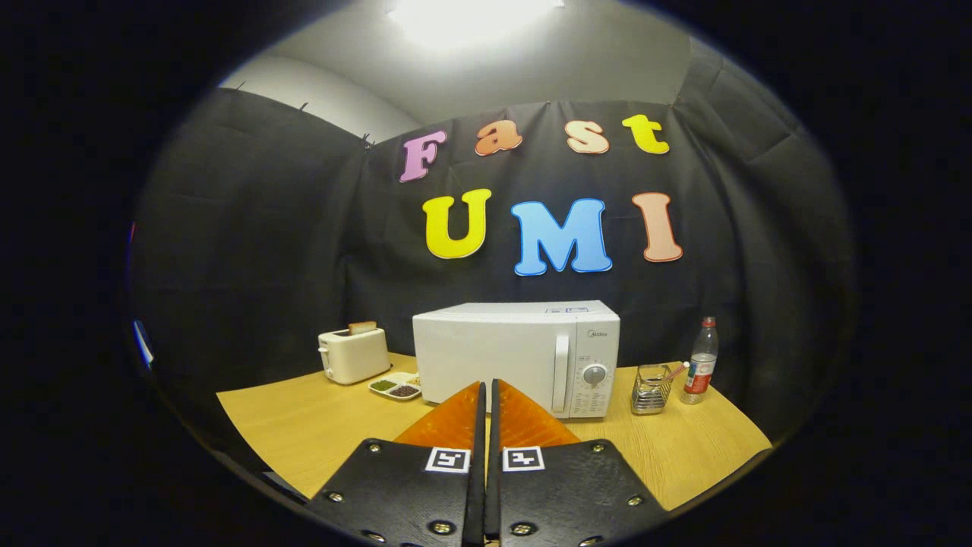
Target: Open the microwave, put the food inside, and close the microwave door.
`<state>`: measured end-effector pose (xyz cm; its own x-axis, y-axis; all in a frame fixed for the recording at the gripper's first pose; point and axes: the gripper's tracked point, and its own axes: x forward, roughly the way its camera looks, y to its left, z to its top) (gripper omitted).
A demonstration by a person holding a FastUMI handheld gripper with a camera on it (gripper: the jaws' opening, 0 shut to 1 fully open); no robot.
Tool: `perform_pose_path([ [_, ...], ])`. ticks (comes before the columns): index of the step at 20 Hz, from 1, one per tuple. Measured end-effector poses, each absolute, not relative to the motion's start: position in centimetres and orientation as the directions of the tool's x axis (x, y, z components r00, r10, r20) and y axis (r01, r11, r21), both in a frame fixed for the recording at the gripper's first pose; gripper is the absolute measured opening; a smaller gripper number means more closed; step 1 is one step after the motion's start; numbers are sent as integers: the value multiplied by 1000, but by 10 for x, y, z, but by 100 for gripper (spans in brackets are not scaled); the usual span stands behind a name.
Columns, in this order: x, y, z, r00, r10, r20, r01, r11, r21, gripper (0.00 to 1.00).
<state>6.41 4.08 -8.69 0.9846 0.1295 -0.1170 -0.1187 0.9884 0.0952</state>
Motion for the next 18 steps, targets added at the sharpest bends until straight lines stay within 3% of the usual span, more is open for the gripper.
perform_pose_path([
  [6, 16, 23, -36, 990, 132, -52, -128, 990, 66, 2],
  [11, -9, 11, -46, 992, 110, -67, -103, 990, 95, 2],
  [14, -20, 12, -39, 993, 103, -51, -103, 995, 13, 1],
  [18, -32, 30, -32, 987, 157, -38, -156, 988, 23, 1],
])
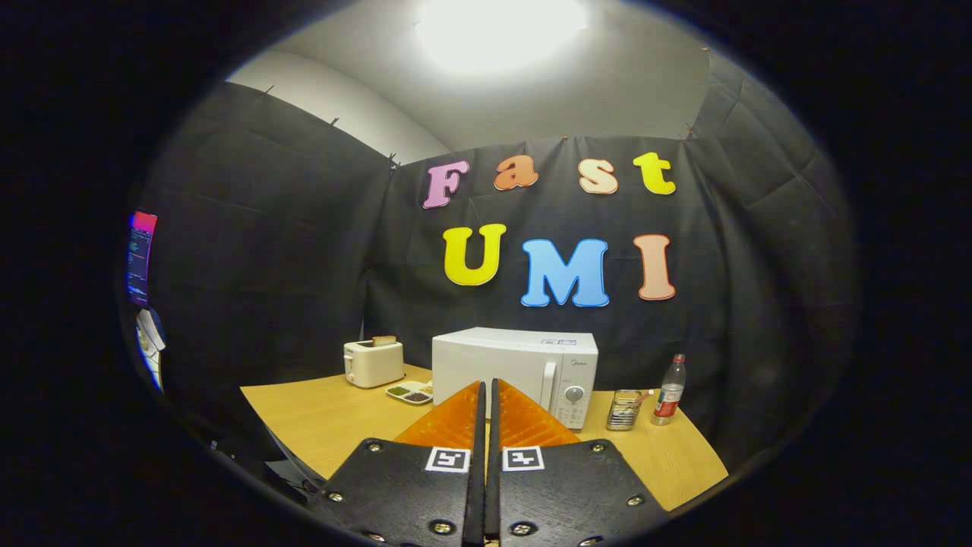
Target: Open the microwave, put the food inside, and close the microwave door.
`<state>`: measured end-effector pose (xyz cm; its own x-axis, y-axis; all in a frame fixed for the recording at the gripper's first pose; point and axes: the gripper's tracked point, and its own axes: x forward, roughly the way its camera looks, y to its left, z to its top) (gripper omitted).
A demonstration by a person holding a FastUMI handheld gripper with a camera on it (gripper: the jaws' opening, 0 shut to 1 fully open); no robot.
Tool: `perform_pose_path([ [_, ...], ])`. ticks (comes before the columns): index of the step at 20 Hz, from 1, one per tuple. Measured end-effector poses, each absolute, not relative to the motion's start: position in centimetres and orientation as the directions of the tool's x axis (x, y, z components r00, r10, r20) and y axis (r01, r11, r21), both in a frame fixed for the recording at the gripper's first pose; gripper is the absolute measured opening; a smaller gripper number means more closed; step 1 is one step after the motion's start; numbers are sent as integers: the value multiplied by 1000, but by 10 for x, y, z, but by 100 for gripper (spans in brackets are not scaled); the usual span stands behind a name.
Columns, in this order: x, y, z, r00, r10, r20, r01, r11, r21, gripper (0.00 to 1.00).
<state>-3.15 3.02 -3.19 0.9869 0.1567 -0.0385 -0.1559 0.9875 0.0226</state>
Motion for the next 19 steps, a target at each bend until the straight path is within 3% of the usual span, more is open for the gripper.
perform_pose_path([
  [3, -43, 27, -22, 990, 138, -28, -138, 990, -2, 5],
  [4, -46, 26, -18, 991, 130, -22, -130, 991, -23, 21],
  [6, -48, 17, -16, 997, 77, -15, -77, 997, -29, 32],
  [8, -48, 5, -14, 1000, 16, -3, -16, 999, -38, 77],
  [10, -45, 4, -14, 1000, -12, -9, 11, 998, -54, 97],
  [19, -42, 4, -18, 1000, -20, -23, 19, 998, -57, 96],
])
